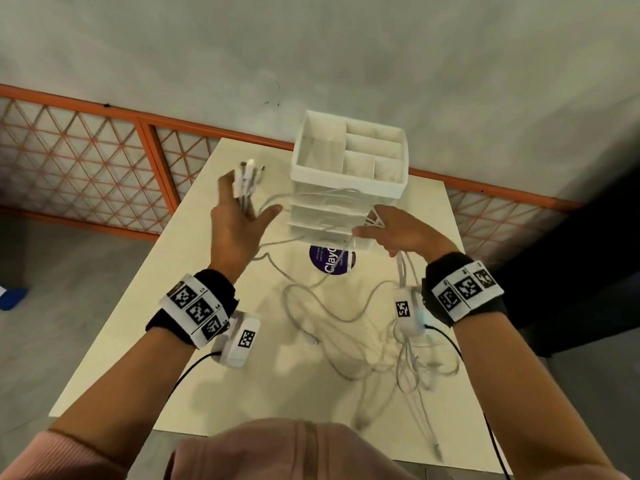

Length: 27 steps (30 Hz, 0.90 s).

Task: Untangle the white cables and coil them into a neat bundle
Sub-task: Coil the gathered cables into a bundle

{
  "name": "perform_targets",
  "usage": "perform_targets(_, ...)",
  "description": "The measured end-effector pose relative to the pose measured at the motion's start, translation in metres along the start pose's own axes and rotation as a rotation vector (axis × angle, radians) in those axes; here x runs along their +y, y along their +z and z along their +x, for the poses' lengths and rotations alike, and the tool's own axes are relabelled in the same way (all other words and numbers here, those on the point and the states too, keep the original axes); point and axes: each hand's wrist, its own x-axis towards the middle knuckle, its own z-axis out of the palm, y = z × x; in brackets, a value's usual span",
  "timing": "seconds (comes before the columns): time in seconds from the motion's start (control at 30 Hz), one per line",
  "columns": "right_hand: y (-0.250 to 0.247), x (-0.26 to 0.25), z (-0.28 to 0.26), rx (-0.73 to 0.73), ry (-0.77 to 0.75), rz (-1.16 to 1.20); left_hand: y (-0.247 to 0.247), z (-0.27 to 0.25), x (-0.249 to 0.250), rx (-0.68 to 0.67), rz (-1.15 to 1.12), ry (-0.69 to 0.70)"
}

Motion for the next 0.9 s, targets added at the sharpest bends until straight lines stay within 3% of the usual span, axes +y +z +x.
perform_targets(0.07,-0.006,-0.022,-0.008,-0.162,-0.073,-0.124,0.008,-0.003,0.021,-0.253,-0.009,0.122)
perform_targets(0.13,-0.011,-0.043,-0.015,-0.231,-0.201,-0.154,0.020,-0.003,0.033,-0.530,-0.009,0.187)
perform_targets(0.2,-0.018,-0.057,-0.017,-0.196,-0.294,-0.151,0.033,-0.002,0.036,-0.606,-0.049,0.201)
perform_targets(0.33,-0.029,-0.059,-0.019,-0.178,-0.321,-0.041,0.045,0.006,0.039,-0.376,0.084,0.303)
perform_targets(0.53,-0.011,-0.009,-0.011,-0.071,-0.269,0.170,0.034,0.016,0.049,-0.121,0.118,0.389)
perform_targets(0.63,0.003,0.028,-0.001,-0.048,-0.163,0.183,0.027,0.023,0.048,0.002,0.110,0.302)
perform_targets(0.77,0.015,0.064,0.007,-0.014,0.004,0.148,0.024,0.027,0.034,0.034,0.108,0.207)
perform_targets(0.9,0.015,0.082,0.012,-0.068,0.080,0.054,0.019,0.031,0.028,0.114,0.065,0.051)
